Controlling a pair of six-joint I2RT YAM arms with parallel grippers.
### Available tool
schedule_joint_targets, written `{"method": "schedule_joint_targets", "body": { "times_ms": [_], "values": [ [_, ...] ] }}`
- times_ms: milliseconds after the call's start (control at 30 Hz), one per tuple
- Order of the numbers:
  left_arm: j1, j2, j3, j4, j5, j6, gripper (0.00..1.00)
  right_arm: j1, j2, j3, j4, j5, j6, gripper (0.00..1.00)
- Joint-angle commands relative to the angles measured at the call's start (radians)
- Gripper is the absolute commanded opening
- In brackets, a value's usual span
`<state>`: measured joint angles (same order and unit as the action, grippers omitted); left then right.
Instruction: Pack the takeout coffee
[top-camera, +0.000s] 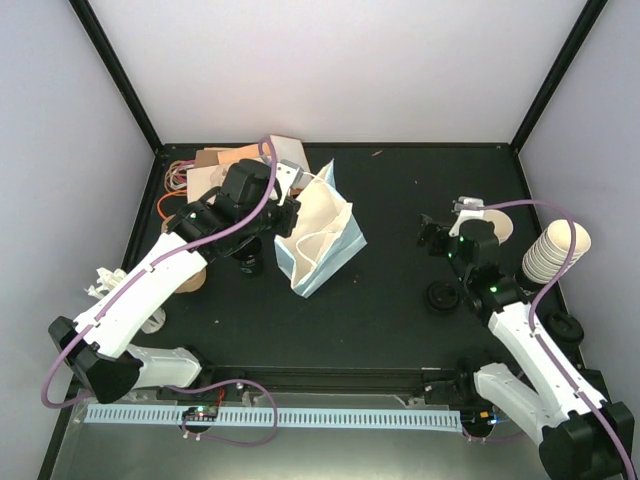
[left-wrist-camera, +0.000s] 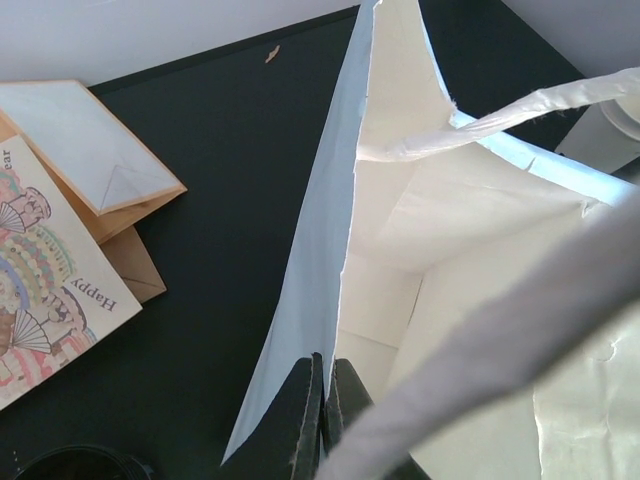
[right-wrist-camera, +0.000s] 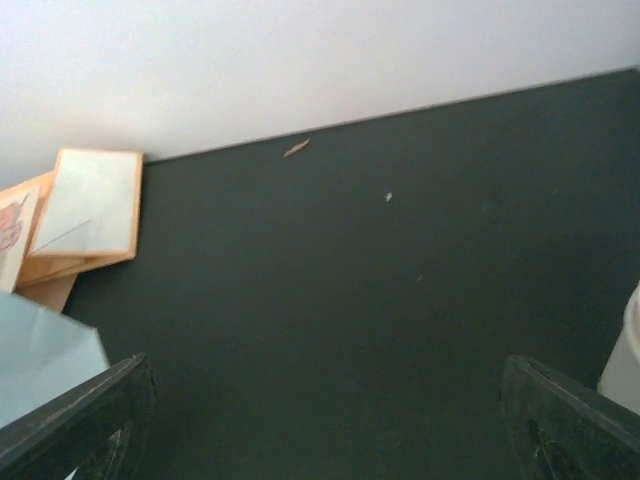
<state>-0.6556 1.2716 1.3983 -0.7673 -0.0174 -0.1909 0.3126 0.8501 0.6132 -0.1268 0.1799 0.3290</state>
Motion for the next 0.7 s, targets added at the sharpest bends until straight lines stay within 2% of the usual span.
{"method": "schedule_joint_targets", "body": {
  "times_ms": [0, 67, 233, 500, 667],
  "values": [
    [0.004, 0.003, 0.027, 0.048, 0.004, 0.045, 0.02, 0.003, 0.008, 0.089, -0.195, -0.119, 0.135, 0.96],
    [0.005, 0.002, 0.031, 0.056, -0.008, 0.079, 0.02, 0.003, 0.033, 0.164, -0.298, -0.154, 0.161, 1.0],
    [0.004, 0.003, 0.05, 0.067, -0.008, 0.141, 0.02, 0.003, 0.122, 0.346, -0.544, -0.162, 0.172, 1.0],
    [0.005, 0.113, 0.117, 0.042, 0.034, 0.09, 0.02, 0.003, 0.122, 0.351, -0.568, -0.181, 0.171, 1.0],
    [0.018, 0.221, 0.226, 0.013, 0.036, 0.034, 0.02, 0.003, 0.125, 0.344, -0.561, -0.189, 0.166, 1.0]
  ]
}}
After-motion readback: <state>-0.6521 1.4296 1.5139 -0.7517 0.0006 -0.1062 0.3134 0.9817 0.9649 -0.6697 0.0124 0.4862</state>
